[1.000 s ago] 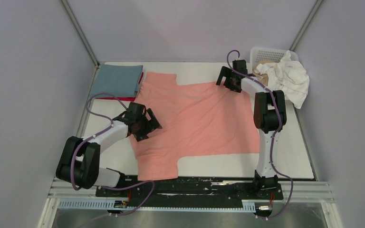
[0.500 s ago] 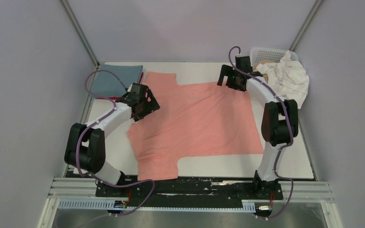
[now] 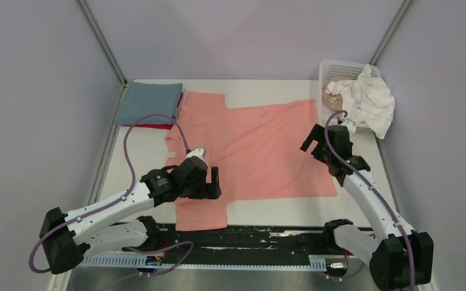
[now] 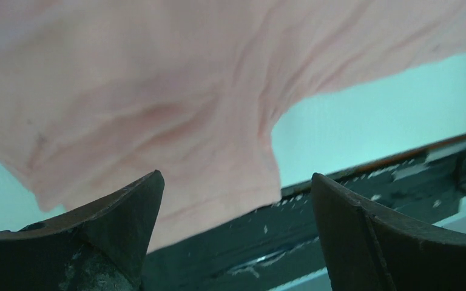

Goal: Fold and stack the t-shirts
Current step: Grab the side of the flattened tshirt closest away from the robot with both arms, then fold the flattened tshirt in 1/3 of the way

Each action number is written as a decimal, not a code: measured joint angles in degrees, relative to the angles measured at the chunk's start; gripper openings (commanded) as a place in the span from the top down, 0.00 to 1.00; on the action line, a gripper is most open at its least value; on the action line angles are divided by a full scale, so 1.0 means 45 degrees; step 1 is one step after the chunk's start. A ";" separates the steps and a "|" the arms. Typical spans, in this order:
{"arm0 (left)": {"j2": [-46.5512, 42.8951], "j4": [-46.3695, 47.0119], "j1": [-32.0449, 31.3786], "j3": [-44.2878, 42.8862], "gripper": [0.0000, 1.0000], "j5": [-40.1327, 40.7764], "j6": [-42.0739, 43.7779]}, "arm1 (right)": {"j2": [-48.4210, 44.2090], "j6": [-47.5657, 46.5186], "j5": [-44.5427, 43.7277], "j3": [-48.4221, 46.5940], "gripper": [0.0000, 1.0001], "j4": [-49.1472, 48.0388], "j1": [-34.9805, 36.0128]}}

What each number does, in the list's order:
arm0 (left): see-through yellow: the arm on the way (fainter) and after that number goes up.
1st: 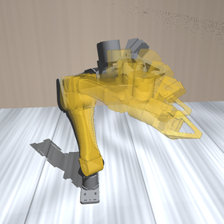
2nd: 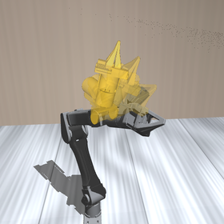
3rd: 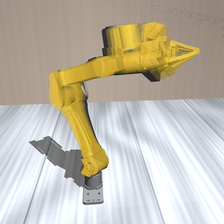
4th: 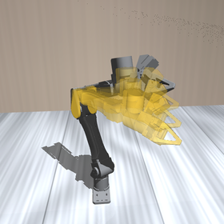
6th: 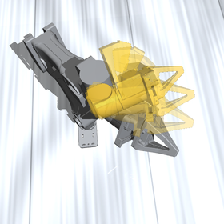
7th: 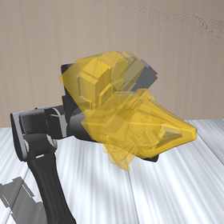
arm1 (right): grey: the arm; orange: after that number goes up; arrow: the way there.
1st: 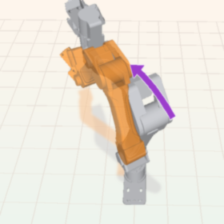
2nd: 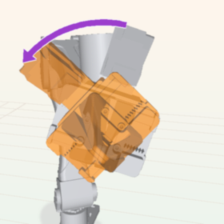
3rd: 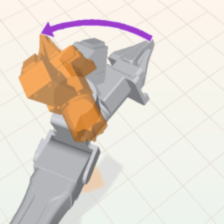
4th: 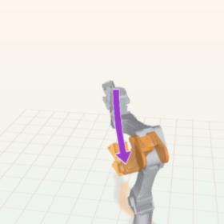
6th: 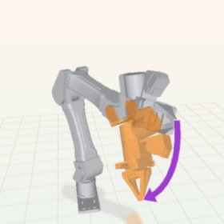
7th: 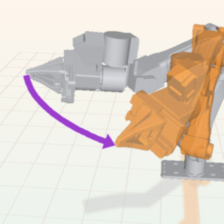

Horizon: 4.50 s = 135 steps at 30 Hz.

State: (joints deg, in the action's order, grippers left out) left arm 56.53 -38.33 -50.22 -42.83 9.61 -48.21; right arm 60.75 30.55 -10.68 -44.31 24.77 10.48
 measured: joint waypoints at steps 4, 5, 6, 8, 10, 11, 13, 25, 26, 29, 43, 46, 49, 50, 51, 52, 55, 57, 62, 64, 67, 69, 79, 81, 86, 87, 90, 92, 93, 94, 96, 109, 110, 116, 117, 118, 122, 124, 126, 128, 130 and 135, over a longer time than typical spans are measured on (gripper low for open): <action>-0.0204 -0.1277 -0.1885 0.1394 0.09 -0.0170 -0.1379 | -0.1632 0.0753 -0.0767 0.1637 0.00 0.0423 -0.0039; -0.0189 -0.1719 -0.2259 0.1661 0.11 -0.0189 -0.1758 | -0.1938 0.0869 -0.0879 0.1807 0.00 0.0466 -0.0058; -0.0180 -0.2064 -0.2506 0.1807 0.14 -0.0204 -0.2069 | -0.2210 0.0947 -0.0962 0.1953 0.00 0.0442 -0.0068; -0.0136 -0.2482 -0.2769 0.1928 0.22 -0.0214 -0.2579 | -0.2618 0.1044 -0.1083 0.2123 0.00 0.0432 -0.0068; -0.0029 -0.2599 -0.2846 0.2025 0.33 -0.0233 -0.3041 | -0.2875 0.1107 -0.1214 0.2220 0.00 0.0437 -0.0073; 0.0029 -0.2594 -0.2846 0.2118 0.35 -0.0253 -0.3259 | -0.2968 0.1151 -0.1307 0.2288 0.00 0.0393 -0.0073; 0.0170 -0.2511 -0.2846 0.2487 0.37 -0.0403 -0.3638 | -0.3084 0.1253 -0.1428 0.2424 0.00 0.0403 -0.0073; 0.0991 -0.1608 -0.2953 0.3521 0.85 -0.0199 -0.4974 | -0.4347 0.2215 -0.1807 0.3113 0.00 0.1447 -0.0087; 0.1088 -0.1632 -0.2963 0.3492 0.92 -0.0180 -0.5003 | -0.4605 0.2283 -0.1812 0.3186 0.00 0.1564 -0.0087; 0.1302 -0.1656 -0.2987 0.3371 1.00 -0.0194 -0.5129 | -0.5319 0.2642 -0.1792 0.3468 0.00 0.2093 -0.0087; -0.1180 -0.1826 -0.2973 0.3050 1.00 0.0738 -0.4036 | -0.5819 0.5974 -0.1953 0.5639 0.25 0.3585 -0.0087; -0.1579 -0.1632 -0.2973 0.3026 1.00 0.0763 -0.3716 | -0.5697 0.6329 -0.2093 0.6120 0.43 0.3298 -0.0087; -0.1851 -0.1549 -0.2973 0.3026 1.00 0.0758 -0.3473 | -0.5532 0.6581 -0.2137 0.6411 0.58 0.2535 -0.0092; -0.1919 -0.1554 -0.2973 0.3026 1.00 0.0758 -0.3434 | -0.5450 0.6674 -0.2166 0.6499 0.63 0.2249 -0.0097; -0.1982 -0.1554 -0.2973 0.3026 1.00 0.0758 -0.3395 | -0.5338 0.6776 -0.2200 0.6586 0.67 0.1982 -0.0097; -0.2040 -0.1559 -0.2973 0.3026 1.00 0.0758 -0.3347 | -0.5255 0.6829 -0.2225 0.6654 0.70 0.1797 -0.0097; -0.2137 -0.1622 -0.2973 0.2973 1.00 0.0772 -0.3254 | -0.5085 0.6868 -0.2302 0.6771 0.97 0.1433 -0.0097; -0.2147 -0.1622 -0.2973 0.2905 1.00 0.0821 -0.3211 | -0.5042 0.6815 -0.2365 0.6790 1.00 0.1384 -0.0097; -0.2171 -0.1831 -0.2973 0.2701 1.00 0.0826 -0.3167 | -0.5566 0.6533 -0.2375 0.6771 1.00 0.1574 -0.0092; -0.2234 -0.2079 -0.2973 0.2599 1.00 0.0656 -0.3167 | -0.6314 0.6528 -0.2385 0.6494 1.00 0.2429 -0.0097; -0.2429 -0.2492 -0.2973 0.2501 1.00 0.0199 -0.3181 | -0.7436 0.6581 -0.2414 0.5387 1.00 0.3925 -0.0092; -0.2565 -0.2705 -0.2977 0.2477 1.00 -0.0316 -0.3177 | -0.8369 0.6640 -0.2263 0.4682 1.00 0.4405 -0.0092; -0.2943 -0.3026 -0.2992 0.2477 1.00 -0.2817 -0.3128 | -0.9753 0.7101 -0.1496 0.2909 1.00 0.7601 -0.0092; -0.3109 -0.2973 -0.2992 0.2453 1.00 -0.2905 -0.3084 | -1.0185 0.7121 -0.1496 0.2905 1.00 0.7902 -0.0092; -0.3123 -0.2118 -0.2395 0.2161 1.00 -0.2764 -0.2579 | -0.9632 0.6844 -0.1166 0.3322 1.00 0.7427 -0.0092; -0.2968 -0.1797 -0.1933 0.2113 1.00 -0.2817 -0.2361 | -0.9253 0.6756 -0.1049 0.3468 1.00 0.7208 -0.0092; -0.2259 -0.1073 -0.0379 0.1841 1.00 -0.2953 -0.1647 | -0.7883 0.6387 -0.0816 0.3784 1.00 0.6436 -0.0092; -0.1753 -0.0578 0.0500 0.1627 1.00 -0.2943 -0.1137 | -0.6989 0.6033 -0.0826 0.3798 1.00 0.5829 -0.0092; -0.1627 -0.0379 0.0826 0.1549 1.00 -0.2953 -0.0933 | -0.6460 0.5799 -0.0850 0.3784 1.00 0.5401 -0.0092; -0.1530 -0.0170 0.1209 0.1457 1.00 -0.2997 -0.0743 | -0.5945 0.5595 -0.0894 0.3725 1.00 0.5037 -0.0092; -0.1277 0.0214 0.1977 0.1209 1.00 -0.3050 -0.0345 | -0.4828 0.5197 -0.0971 0.3512 1.00 0.4362 -0.0092; 0.1598 0.1894 0.5620 -0.0617 1.00 -0.3181 0.0899 | 0.0461 0.3745 -0.2195 0.0801 1.00 0.1598 -0.0117; 0.1846 0.1967 0.5731 -0.0743 1.00 -0.3201 0.0986 | 0.0758 0.3677 -0.2215 0.0651 1.00 0.1477 -0.0121; 0.3254 0.2283 0.6397 -0.1569 1.00 -0.3225 0.1404 | 0.2739 0.3186 -0.2234 -0.0413 1.00 0.0981 -0.0223; 0.3453 0.2312 0.6489 -0.1681 1.00 -0.3225 0.1433 | 0.3011 0.3152 -0.2234 -0.0563 1.00 0.0918 -0.0233; 0.3662 0.2361 0.6596 -0.1792 1.00 -0.3225 0.1467 | 0.3313 0.3123 -0.2229 -0.0714 1.00 0.0850 -0.0262; 0.4619 0.2395 0.6883 -0.2288 0.94 -0.3274 0.1647 | 0.4221 0.3016 -0.2249 -0.1171 1.00 0.0704 -0.0325; 0.5241 0.2380 0.6955 -0.2671 0.85 -0.3279 0.1753 | 0.4668 0.2948 -0.2288 -0.1379 0.98 0.0612 -0.0369; 0.5926 0.2331 0.7004 -0.3157 0.65 -0.3254 0.1851 | 0.5119 0.2939 -0.2375 -0.1588 0.95 0.0481 -0.0403; 0.6640 0.2288 0.7043 -0.3745 0.37 -0.3143 0.1972 | 0.5639 0.2905 -0.2535 -0.1841 0.91 0.0355 -0.0447; 0.7436 0.2181 0.7091 -0.4498 0.10 -0.2963 0.2079 | 0.6241 0.2832 -0.2739 -0.2171 0.74 0.0204 -0.0515; 0.9238 0.1423 0.7266 -0.6708 0.00 -0.2084 0.2113 | 0.7223 0.2375 -0.3075 -0.3113 0.00 0.0015 -0.0709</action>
State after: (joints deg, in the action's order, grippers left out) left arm 98.10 -31.92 -17.52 -73.01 0.23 -38.70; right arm 93.25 41.23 -24.51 -58.33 24.84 7.29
